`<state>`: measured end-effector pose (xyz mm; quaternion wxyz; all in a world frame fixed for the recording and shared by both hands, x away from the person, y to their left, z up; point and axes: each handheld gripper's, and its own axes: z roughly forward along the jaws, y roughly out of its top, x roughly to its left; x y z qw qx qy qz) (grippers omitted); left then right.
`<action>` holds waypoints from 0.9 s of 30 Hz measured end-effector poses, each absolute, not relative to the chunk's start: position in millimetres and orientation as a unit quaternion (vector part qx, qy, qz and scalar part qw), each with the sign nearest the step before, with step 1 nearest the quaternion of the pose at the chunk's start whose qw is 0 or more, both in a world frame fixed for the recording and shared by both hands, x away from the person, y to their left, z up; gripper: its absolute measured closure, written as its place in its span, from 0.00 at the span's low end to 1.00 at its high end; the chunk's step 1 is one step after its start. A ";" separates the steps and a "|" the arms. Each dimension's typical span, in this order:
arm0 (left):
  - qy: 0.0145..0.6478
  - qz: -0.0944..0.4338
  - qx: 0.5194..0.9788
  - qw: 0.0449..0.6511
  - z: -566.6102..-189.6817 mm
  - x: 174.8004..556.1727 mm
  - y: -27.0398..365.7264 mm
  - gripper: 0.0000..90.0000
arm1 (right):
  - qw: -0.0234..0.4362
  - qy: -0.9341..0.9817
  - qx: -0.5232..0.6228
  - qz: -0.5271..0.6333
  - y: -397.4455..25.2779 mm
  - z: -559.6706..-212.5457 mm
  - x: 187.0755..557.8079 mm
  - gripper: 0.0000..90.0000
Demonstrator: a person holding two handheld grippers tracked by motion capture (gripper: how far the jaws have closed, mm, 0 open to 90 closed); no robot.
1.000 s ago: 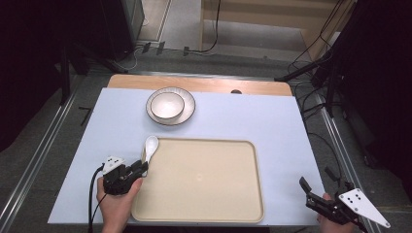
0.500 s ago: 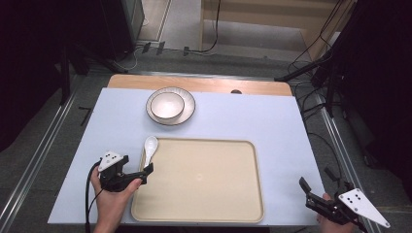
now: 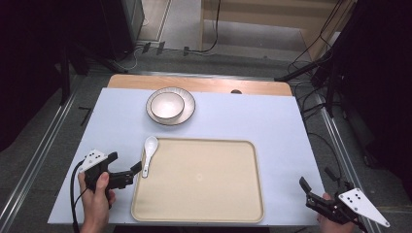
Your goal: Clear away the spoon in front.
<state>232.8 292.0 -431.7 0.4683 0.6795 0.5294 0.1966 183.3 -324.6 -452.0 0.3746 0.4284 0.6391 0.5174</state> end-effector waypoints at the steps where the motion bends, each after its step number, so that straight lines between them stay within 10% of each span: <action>1: 0.527 0.199 0.680 0.469 -431.6 232.6 293.2 0.00 | 0.375 0.639 0.428 0.517 -324.7 -452.1 183.4 0.15; 27: 0.518 0.229 0.668 0.483 -419.9 220.9 354.3 0.00 | 0.379 0.635 0.430 0.518 -327.8 -451.8 183.3 0.15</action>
